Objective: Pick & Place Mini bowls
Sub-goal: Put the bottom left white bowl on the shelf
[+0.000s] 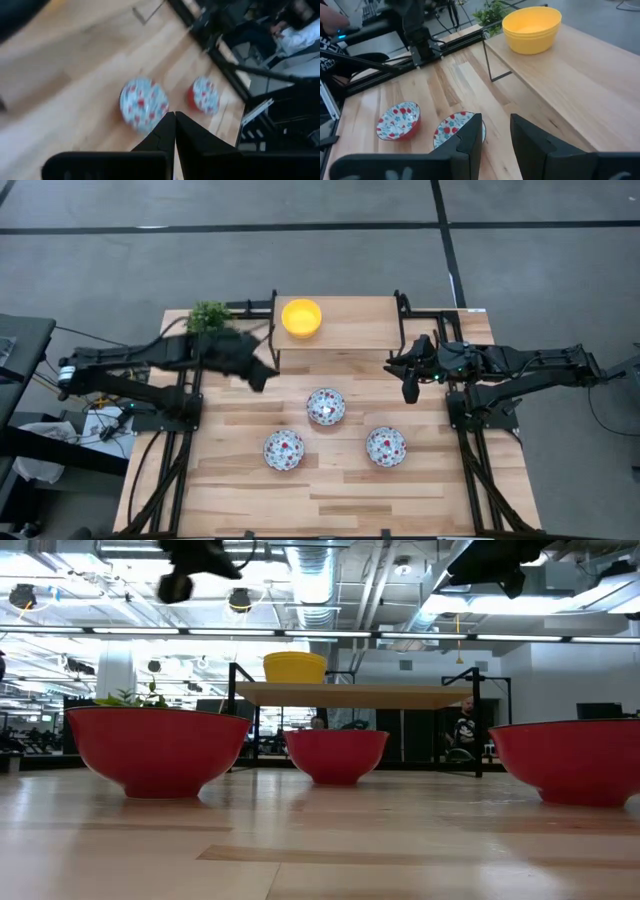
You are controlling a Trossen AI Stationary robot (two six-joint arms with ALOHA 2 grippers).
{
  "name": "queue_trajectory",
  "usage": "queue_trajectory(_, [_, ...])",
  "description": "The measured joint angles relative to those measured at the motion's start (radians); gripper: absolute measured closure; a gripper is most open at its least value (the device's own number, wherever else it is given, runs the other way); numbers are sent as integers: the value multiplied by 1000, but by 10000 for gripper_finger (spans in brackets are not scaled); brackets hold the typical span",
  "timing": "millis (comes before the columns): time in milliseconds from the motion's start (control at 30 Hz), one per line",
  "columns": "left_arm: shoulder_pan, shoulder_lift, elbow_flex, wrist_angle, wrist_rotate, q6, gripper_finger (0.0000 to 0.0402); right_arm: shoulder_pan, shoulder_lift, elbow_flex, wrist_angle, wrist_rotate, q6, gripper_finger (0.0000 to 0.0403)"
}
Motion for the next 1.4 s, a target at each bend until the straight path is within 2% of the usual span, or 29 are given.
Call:
queue_trajectory(300, [-246, -132, -240, 6, -139, -216, 395, 0, 0, 0, 0, 0, 2, 313])
queue_trajectory(533, [-359, -129, -345, 7, -146, -293, 395, 0, 0, 0, 0, 0, 57, 313])
queue_trajectory(833, [-409, -129, -438, 54, -141, -311, 392, 0, 0, 0, 0, -1, 80, 313])
queue_trajectory(967, [-410, -129, -471, 79, -130, -402, 384, 0, 0, 0, 0, -1, 80, 313])
queue_trajectory(1267, [-410, -121, -477, 104, -80, -569, 307, 0, 0, 0, 0, 0, 80, 313])
queue_trajectory(1400, [-411, -68, -477, 176, -14, -624, 282, 0, 0, 0, 0, 0, 75, 313])
